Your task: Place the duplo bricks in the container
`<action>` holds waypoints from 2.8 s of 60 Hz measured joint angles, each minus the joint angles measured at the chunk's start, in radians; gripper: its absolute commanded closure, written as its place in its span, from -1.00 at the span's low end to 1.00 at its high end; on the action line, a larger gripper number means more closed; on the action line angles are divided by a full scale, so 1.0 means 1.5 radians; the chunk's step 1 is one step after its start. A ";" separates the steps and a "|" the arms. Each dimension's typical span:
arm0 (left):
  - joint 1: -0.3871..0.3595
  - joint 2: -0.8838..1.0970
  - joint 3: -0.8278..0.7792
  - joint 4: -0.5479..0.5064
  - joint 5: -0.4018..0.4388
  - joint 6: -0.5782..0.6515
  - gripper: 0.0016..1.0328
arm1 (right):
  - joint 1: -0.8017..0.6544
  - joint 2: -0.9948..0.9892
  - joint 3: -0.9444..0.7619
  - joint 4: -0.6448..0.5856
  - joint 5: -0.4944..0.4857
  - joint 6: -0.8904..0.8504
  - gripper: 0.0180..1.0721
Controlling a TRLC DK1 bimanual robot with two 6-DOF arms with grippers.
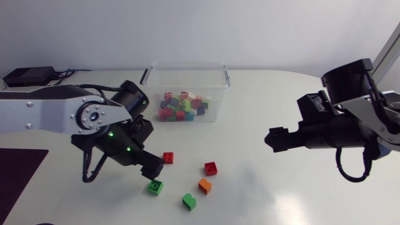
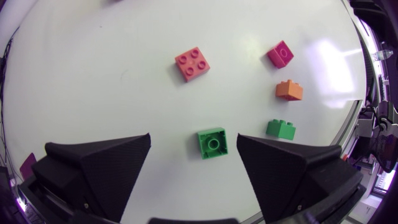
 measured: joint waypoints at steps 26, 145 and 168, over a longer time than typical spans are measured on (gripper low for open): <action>-0.030 0.137 0.022 -0.019 0.000 -0.048 -0.36 | 0.134 0.140 0.070 -0.012 0.058 0.035 -0.90; 0.125 -0.033 0.161 0.344 0.044 -0.070 0.59 | 0.306 0.580 0.357 -0.134 0.038 0.144 0.50; 0.129 0.095 0.245 0.423 0.042 -0.078 0.57 | 0.266 0.493 0.348 -0.113 0.038 0.100 0.61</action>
